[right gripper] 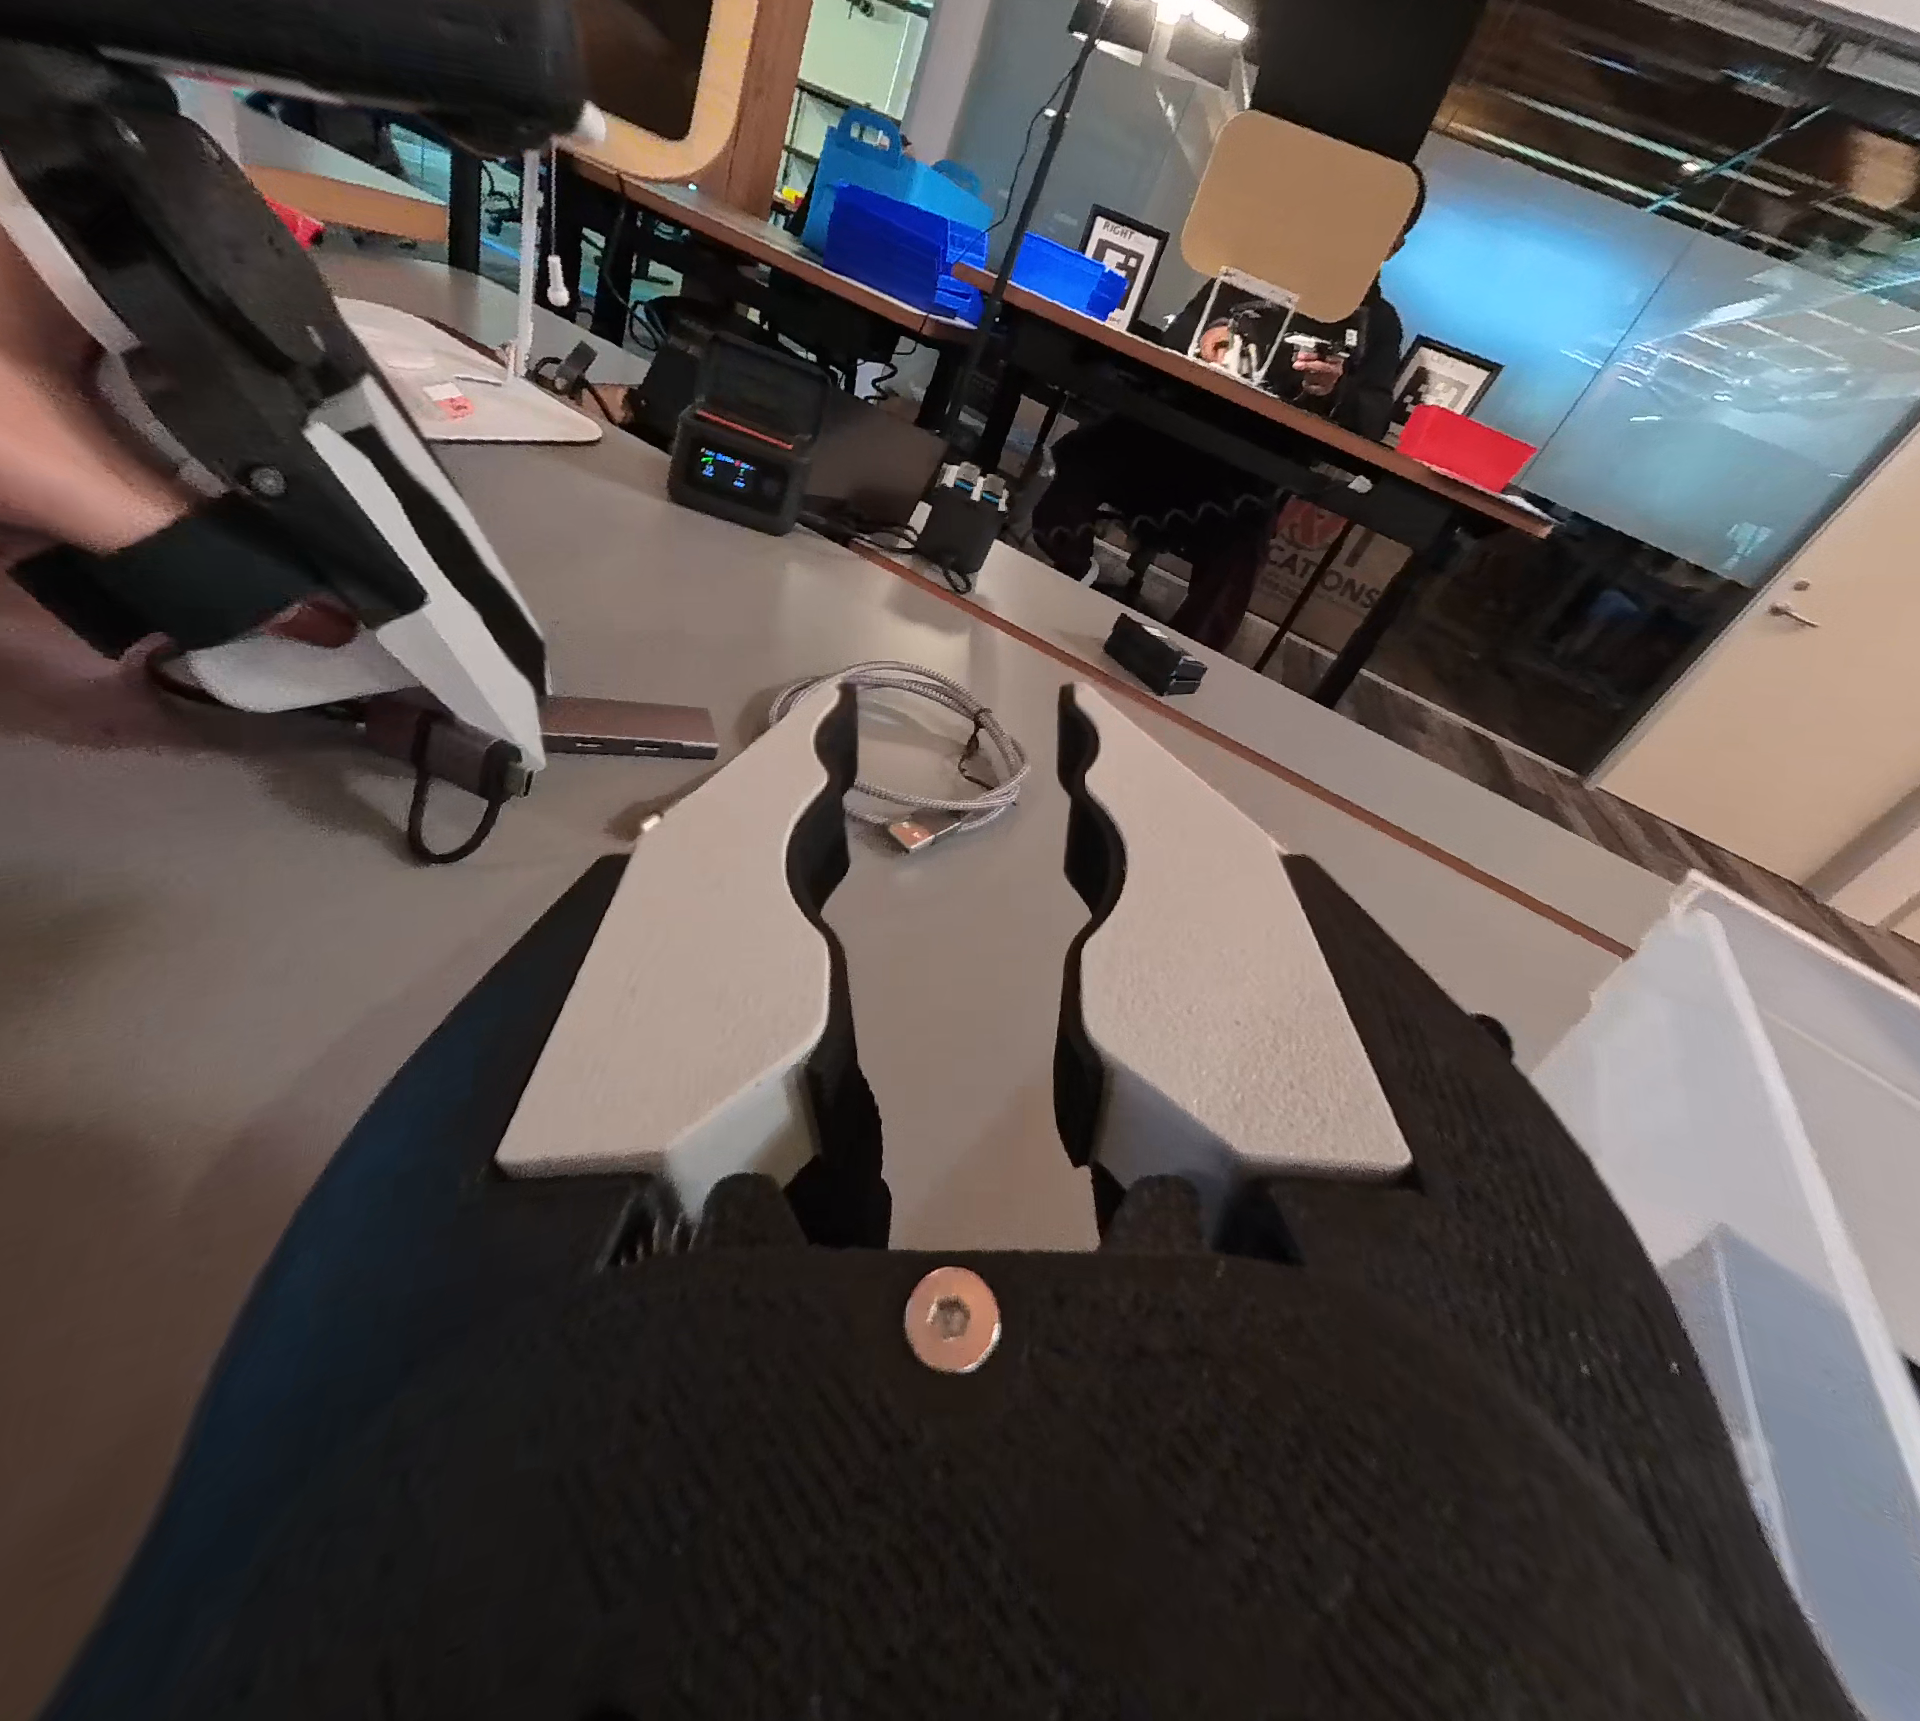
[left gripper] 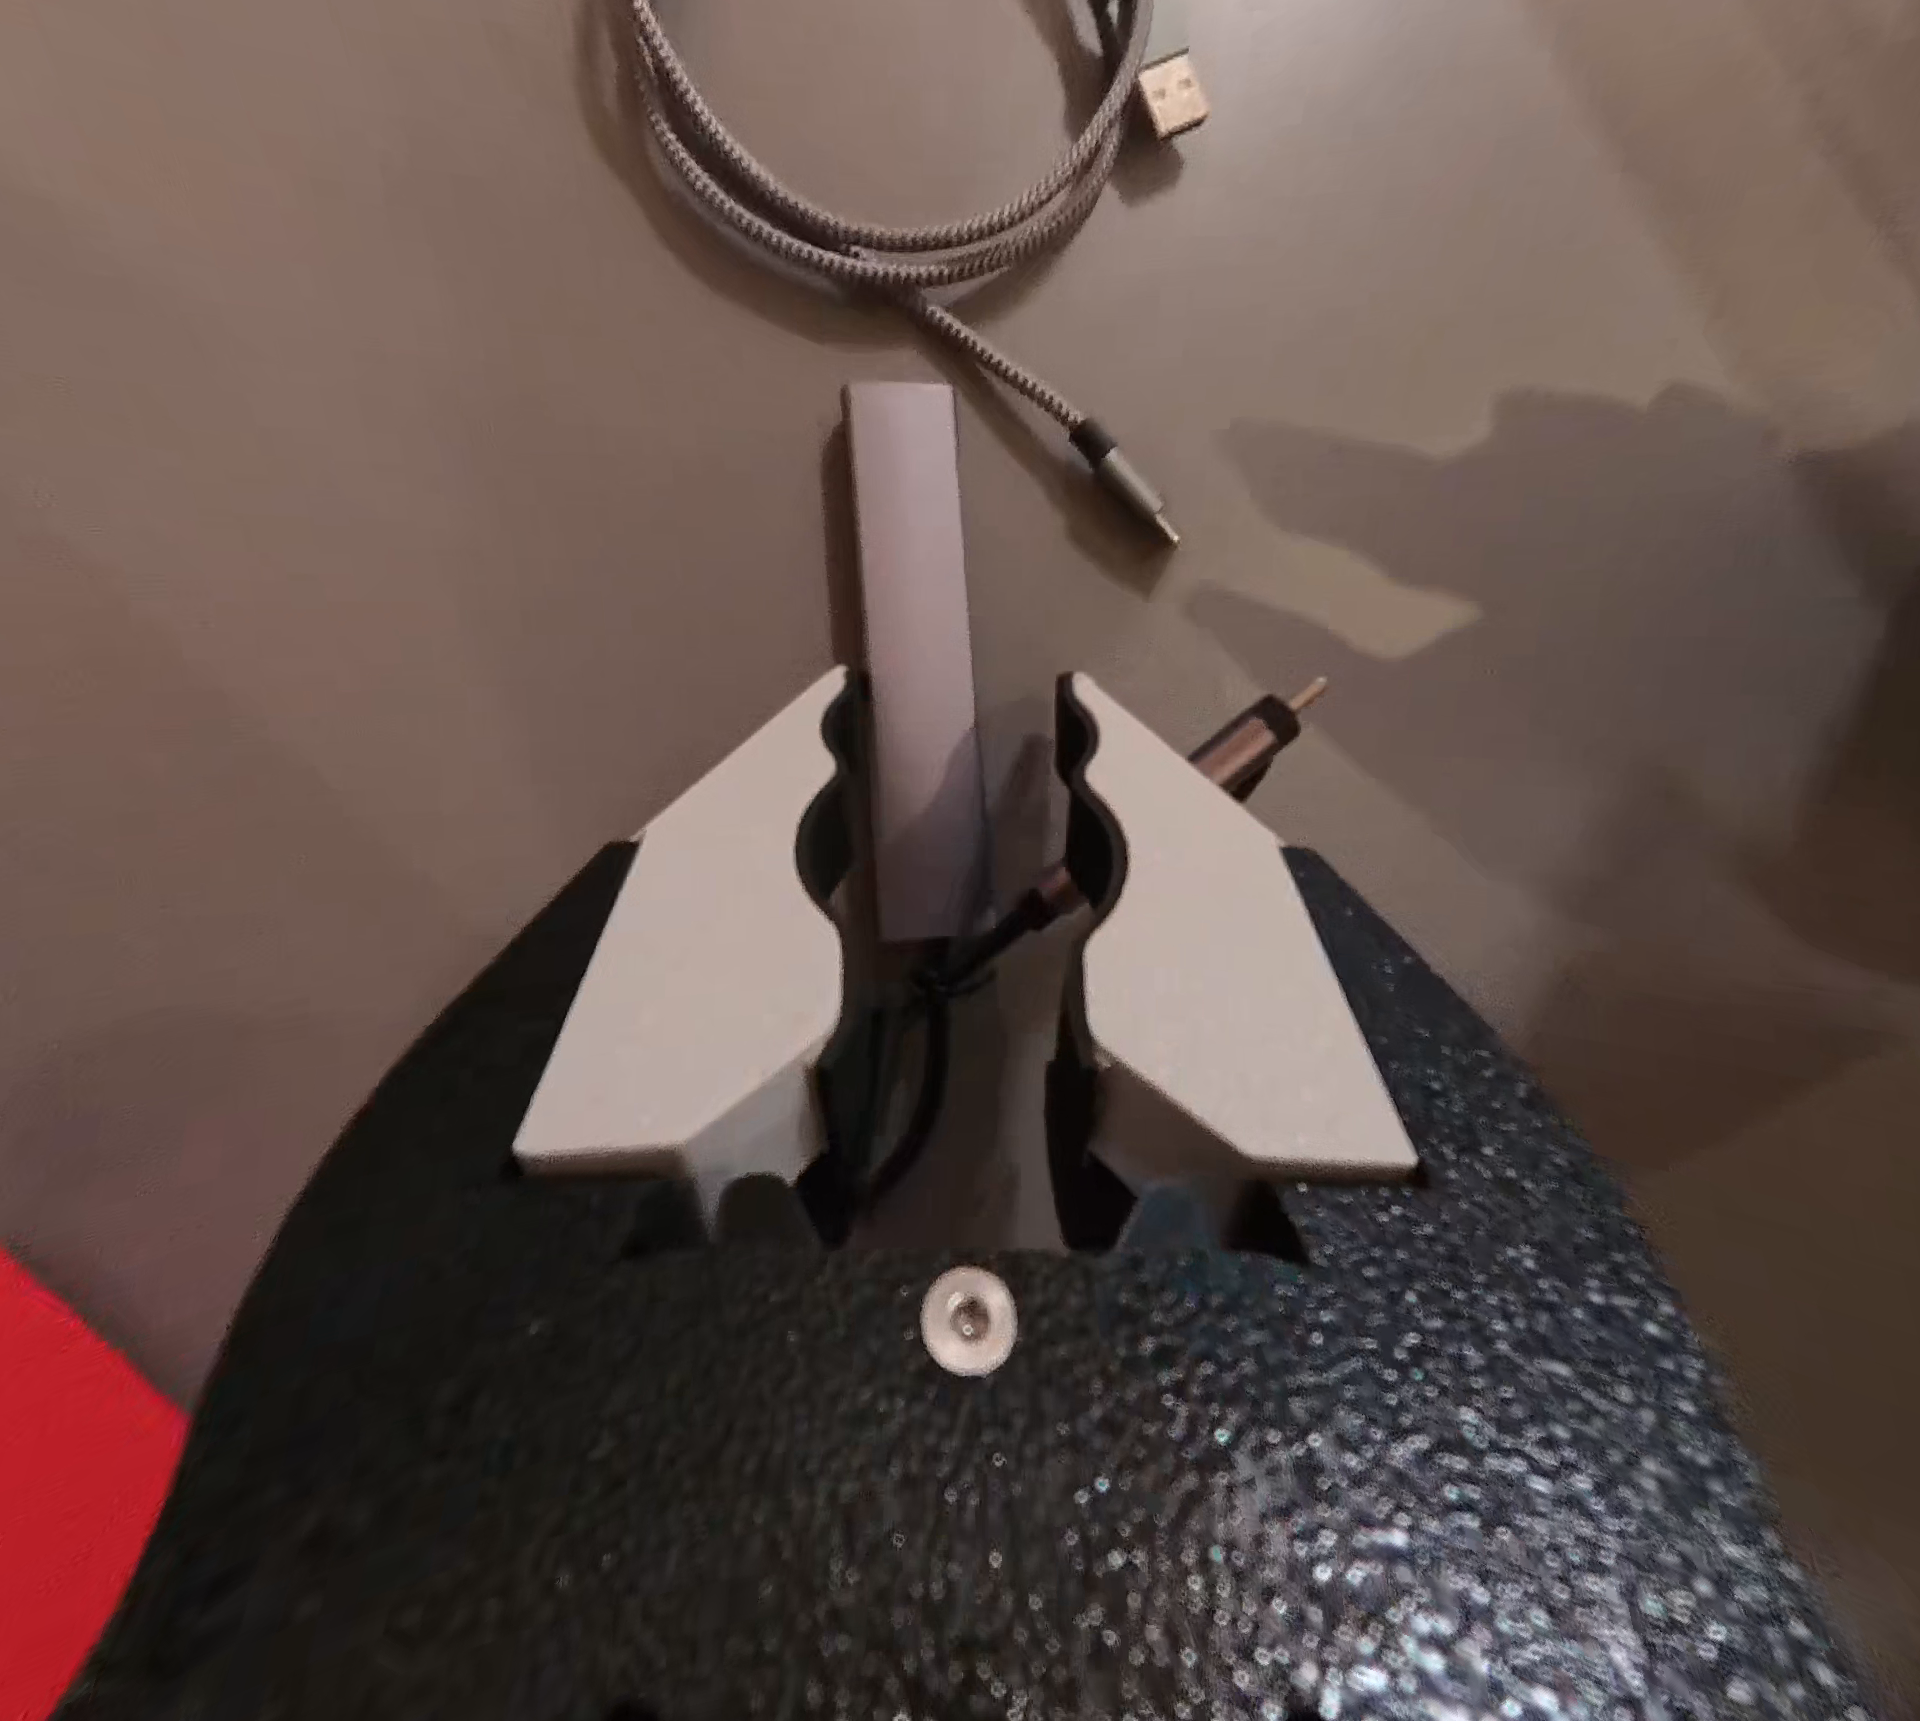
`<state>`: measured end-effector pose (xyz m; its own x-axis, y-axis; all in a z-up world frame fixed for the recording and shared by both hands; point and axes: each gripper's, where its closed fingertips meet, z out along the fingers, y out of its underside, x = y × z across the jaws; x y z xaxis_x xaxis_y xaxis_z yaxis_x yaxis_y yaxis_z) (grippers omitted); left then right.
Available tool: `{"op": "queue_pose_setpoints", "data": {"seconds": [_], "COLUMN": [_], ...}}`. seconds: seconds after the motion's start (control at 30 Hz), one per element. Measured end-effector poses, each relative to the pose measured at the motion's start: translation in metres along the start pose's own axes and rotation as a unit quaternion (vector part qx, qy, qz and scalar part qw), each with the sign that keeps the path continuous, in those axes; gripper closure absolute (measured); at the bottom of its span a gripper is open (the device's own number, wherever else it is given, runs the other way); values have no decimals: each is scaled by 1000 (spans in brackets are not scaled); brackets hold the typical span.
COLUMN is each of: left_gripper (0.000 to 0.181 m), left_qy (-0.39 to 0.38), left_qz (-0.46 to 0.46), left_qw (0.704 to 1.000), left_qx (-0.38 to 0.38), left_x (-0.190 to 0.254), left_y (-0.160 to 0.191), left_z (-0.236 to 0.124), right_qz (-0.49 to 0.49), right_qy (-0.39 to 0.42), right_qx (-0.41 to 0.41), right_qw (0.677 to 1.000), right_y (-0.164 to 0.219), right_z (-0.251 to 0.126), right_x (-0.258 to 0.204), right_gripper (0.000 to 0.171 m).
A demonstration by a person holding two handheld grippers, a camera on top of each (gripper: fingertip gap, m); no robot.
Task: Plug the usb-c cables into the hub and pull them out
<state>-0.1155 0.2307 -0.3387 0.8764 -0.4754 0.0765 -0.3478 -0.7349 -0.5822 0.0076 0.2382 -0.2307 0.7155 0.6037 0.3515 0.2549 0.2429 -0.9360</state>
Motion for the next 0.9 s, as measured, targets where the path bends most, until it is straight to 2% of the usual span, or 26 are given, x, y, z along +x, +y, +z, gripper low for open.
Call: {"op": "queue_pose_setpoints", "data": {"seconds": [0.17, 0.2, 0.27, 0.37, 0.43, 0.53, 0.57, 0.63, 0.7, 0.8, 0.83, 0.9], "left_gripper": [161, 162, 162, 162, 162, 162, 162, 162, 161, 164, 154, 138], "left_qy": [12, 19, 33, 96, 127, 173, 193, 223, 219, 212, 217, 171], "left_qz": [2, -2, -15, -53, -66, -73, -75, -78, -61, -18, -2, 30], "left_qw": [1000, 1000, 999, 994, 990, 982, 978, 971, 973, 973, 966, 958], "left_qx": [-15, -15, -14, 0, -2, 6, 14, 29, 35, 95, 138, 229], "left_x": [-1, 0, 3, 21, 31, 48, 54, 64, 67, 78, 85, 84], "left_y": [5, 6, 9, 11, 14, 14, 12, 8, 8, -6, -15, -32], "left_z": [-1, -2, -4, -10, -16, -31, -37, -49, -57, -79, -94, -126], "right_qz": [-50, -78, -139, -266, -363, -485, -510, -545, -558, -490, -480, -441], "right_qy": [-105, -131, -165, -207, -233, -226, -217, -183, -157, -209, -207, -206], "right_qx": [21, 8, -30, -42, -46, -36, -31, -13, 11, -35, -39, -56], "right_qw": [993, 988, 976, 941, 901, 844, 832, 818, 815, 846, 852, 872], "right_y": [-5, -1, 10, 23, 36, 48, 50, 45, 33, 33, 30, 23], "right_z": [4, 7, 15, 26, 31, 39, 42, 48, 48, 38, 35, 27], "right_x": [-36, -45, -57, -75, -90, -103, -105, -105, -103, -98, -90, -75], "right_gripper": [140, 139, 124, 120, 116, 116, 117, 133, 164, 164, 164, 164]}}
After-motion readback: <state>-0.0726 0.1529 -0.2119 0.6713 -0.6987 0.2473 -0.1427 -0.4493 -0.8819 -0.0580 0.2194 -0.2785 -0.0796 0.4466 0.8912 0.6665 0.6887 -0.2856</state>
